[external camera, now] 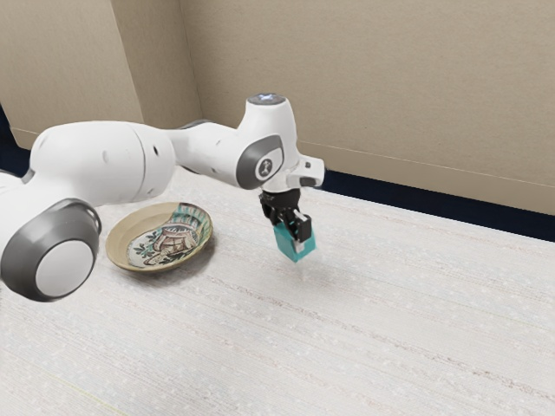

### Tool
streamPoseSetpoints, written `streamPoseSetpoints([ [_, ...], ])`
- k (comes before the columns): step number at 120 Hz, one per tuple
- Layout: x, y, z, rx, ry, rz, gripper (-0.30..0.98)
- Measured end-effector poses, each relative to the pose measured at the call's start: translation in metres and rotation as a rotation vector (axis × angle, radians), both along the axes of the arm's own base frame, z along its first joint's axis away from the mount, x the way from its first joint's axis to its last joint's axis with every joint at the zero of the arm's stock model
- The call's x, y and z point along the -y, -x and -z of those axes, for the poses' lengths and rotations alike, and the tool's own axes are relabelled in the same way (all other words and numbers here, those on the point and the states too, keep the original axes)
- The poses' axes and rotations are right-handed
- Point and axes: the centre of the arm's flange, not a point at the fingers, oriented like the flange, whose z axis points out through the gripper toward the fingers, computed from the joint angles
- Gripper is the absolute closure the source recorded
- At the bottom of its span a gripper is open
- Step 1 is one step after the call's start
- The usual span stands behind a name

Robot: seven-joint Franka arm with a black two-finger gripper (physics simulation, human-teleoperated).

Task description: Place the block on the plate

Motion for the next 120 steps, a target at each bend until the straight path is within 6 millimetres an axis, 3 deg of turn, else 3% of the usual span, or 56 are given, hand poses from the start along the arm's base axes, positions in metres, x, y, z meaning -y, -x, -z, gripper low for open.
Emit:
streamPoseSetpoints([
  [38,-0.061,-0.001,-0.020,-0.009,-0.049,-0.057,0.31],
  [86,-0.159,0.010,-0.029,-0.048,-0.101,-0.164,0.31],
  [120,-0.210,0.015,-0.032,-0.055,-0.076,-0.202,0.31],
])
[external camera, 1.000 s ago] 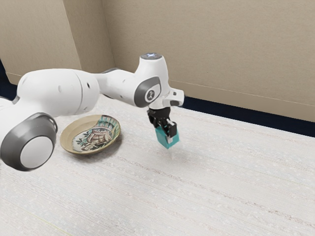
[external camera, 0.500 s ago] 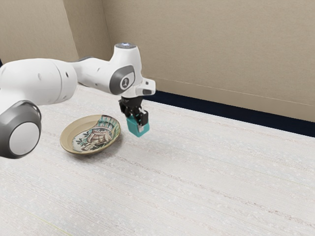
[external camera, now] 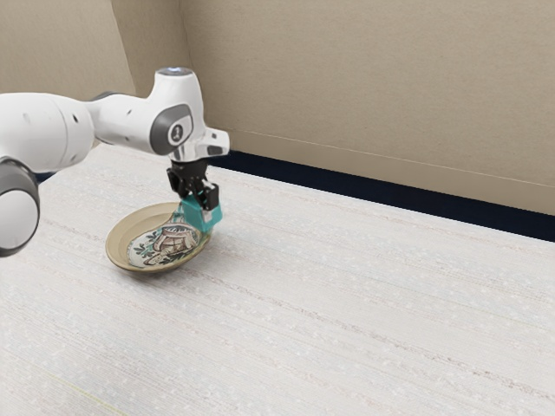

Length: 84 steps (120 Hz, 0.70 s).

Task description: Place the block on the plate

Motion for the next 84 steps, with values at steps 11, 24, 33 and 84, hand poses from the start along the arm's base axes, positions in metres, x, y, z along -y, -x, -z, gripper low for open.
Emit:
streamPoseSetpoints([
  [11,-0.016,0.002,-0.003,0.003,0.000,-0.013,0.31],
  [24,-0.033,0.005,-0.005,0.004,-0.006,-0.028,0.31],
  [33,-0.048,0.008,-0.003,-0.001,-0.008,-0.047,0.31],
  [84,-0.106,0.031,0.013,-0.034,0.017,-0.109,0.30],
])
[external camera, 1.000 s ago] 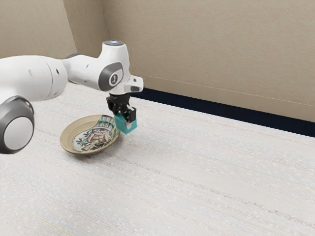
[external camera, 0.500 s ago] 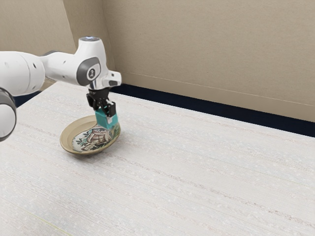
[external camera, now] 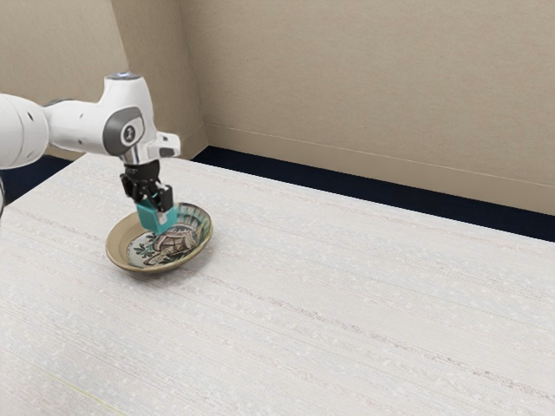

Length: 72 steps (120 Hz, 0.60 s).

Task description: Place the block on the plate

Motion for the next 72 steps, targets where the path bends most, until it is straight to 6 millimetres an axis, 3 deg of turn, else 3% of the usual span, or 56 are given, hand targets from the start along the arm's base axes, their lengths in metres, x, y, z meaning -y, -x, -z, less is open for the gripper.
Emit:
streamPoseSetpoints([
  [36,-0.018,0.007,0.006,-0.007,0.010,-0.007,0.30],
  [72,-0.020,0.006,0.043,-0.048,0.029,-0.006,0.30],
])
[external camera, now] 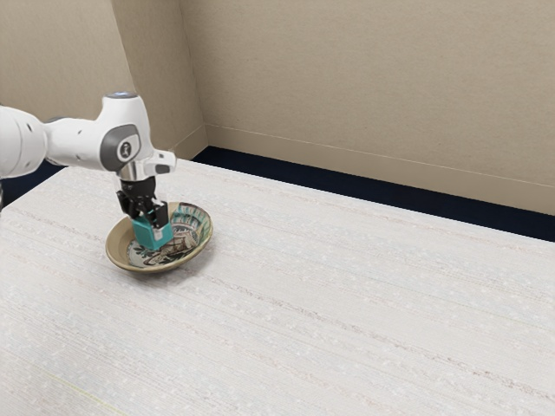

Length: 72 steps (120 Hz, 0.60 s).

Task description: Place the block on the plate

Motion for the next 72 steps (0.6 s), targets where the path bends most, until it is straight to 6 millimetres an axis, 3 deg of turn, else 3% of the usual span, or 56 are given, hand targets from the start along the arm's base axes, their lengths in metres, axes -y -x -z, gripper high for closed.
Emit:
streamPoseSetpoints([
  [28,-0.002,0.000,0.015,-0.013,0.014,0.003,0.30],
  [48,-0.004,0.000,0.013,-0.009,0.011,0.006,0.14],
  [72,-0.004,-0.001,0.006,-0.002,0.003,0.013,0.06],
])
